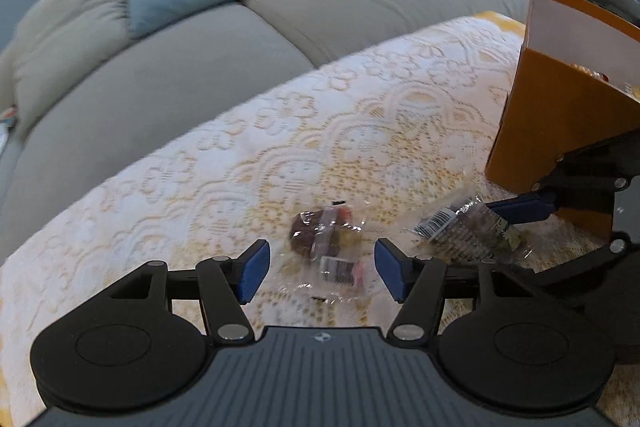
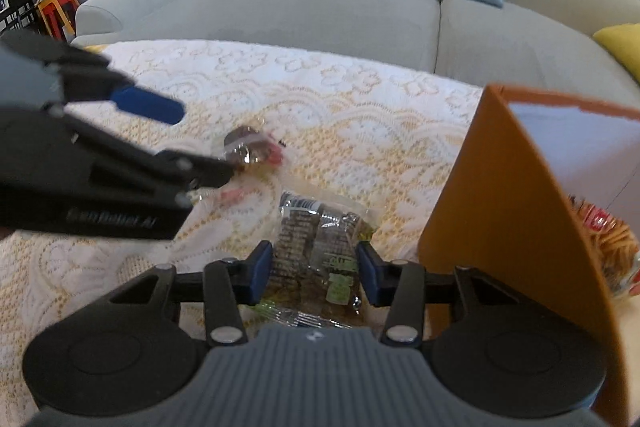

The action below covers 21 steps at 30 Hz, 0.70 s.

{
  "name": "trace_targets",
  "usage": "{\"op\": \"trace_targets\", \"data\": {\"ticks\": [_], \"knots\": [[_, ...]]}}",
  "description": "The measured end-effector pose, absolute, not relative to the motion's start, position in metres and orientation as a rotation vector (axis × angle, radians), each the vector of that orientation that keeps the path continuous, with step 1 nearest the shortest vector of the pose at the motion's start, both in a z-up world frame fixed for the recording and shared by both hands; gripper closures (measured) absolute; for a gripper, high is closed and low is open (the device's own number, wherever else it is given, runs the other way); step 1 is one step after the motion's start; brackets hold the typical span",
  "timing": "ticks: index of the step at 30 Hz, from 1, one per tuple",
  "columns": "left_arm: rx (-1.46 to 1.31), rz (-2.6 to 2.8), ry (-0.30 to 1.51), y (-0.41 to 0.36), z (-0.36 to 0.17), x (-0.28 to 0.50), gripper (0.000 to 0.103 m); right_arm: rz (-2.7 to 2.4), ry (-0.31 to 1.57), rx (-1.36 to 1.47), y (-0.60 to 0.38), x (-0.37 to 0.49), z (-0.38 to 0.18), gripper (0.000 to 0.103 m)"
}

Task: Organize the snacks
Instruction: 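Grasp the brown wrapped candy with the left gripper while the right gripper grasps the clear nut bag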

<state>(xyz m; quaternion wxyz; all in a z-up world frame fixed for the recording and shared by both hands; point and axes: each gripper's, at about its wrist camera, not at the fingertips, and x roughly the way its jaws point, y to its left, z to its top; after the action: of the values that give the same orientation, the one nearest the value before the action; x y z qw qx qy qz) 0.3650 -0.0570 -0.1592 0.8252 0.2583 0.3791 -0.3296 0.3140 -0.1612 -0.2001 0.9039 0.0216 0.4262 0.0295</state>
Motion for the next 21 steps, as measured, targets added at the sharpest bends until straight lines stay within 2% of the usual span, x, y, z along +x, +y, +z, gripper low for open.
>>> {"op": "trace_targets", "data": {"ticks": [13, 15, 19, 21], "knots": [[0.534, -0.692, 0.870, -0.070, -0.183, 0.391, 0.032, 0.074, 0.909, 0.052, -0.159, 0.317, -0.202, 0.056], [0.498, -0.683, 0.883, -0.070, -0.182, 0.393, 0.044, 0.075, 0.909, 0.054, -0.159, 0.317, -0.202, 0.056], [0.466, -0.635, 0.897, -0.071, -0.181, 0.392, 0.050, 0.078, 0.902, 0.052, -0.159, 0.316, -0.203, 0.056], [0.456, -0.603, 0.897, -0.070, -0.179, 0.389, 0.058, 0.081, 0.898, 0.048, -0.159, 0.316, -0.203, 0.056]]}}
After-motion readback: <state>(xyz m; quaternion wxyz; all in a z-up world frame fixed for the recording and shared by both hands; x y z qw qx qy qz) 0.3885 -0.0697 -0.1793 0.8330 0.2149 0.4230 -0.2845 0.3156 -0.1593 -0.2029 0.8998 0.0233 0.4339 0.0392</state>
